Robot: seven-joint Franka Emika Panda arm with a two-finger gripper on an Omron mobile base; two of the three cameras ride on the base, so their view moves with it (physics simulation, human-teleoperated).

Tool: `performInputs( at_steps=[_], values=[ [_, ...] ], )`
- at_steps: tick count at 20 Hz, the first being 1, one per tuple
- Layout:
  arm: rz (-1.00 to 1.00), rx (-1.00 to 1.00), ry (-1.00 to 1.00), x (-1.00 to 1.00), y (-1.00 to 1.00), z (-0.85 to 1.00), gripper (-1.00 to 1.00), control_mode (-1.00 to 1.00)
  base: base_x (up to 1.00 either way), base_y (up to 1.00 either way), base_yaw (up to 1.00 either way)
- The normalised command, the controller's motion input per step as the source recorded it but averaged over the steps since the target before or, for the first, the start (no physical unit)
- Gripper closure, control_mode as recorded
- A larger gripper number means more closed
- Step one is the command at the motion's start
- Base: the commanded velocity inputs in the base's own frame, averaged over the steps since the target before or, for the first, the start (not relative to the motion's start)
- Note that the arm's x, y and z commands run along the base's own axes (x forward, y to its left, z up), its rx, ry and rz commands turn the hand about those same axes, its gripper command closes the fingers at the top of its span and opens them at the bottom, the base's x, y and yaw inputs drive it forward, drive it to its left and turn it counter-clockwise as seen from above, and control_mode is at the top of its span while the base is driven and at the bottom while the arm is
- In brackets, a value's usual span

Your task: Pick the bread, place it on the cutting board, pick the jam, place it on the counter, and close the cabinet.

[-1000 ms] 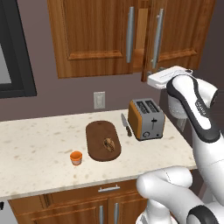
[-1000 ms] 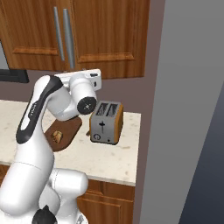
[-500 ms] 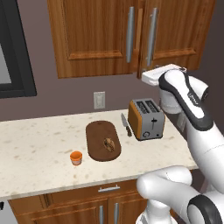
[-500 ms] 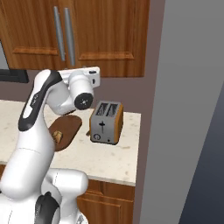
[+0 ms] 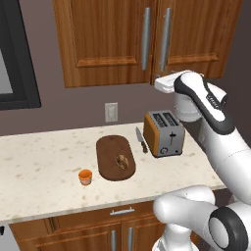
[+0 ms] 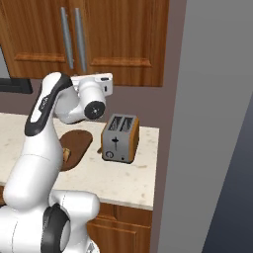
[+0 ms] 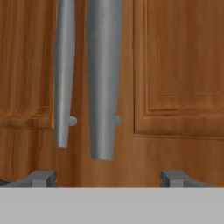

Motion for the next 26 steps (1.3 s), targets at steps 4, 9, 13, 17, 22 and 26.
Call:
performInputs(
  at_steps=[4,9,13,17,22,26],
  values=[
    [0.00,0.00,0.00,0.18,0.00,0.00,-1.00,-1.00,0.00,0.00,0.00],
    [0.00,0.00,0.00,0.17,0.00,0.00,-1.00,-1.00,0.00,0.00,0.00],
    [0.00,0.00,0.00,0.12,0.00,0.00,-1.00,-1.00,0.00,0.00,0.00],
    [0.00,0.00,0.00,0.13,0.00,0.00,-1.00,-1.00,0.00,0.00,0.00],
    [0.00,0.00,0.00,0.16,0.00,0.00,-1.00,-1.00,0.00,0.00,0.00],
    [0.00,0.00,0.00,0.09,0.00,0.00,-1.00,-1.00,0.00,0.00,0.00]
  ],
)
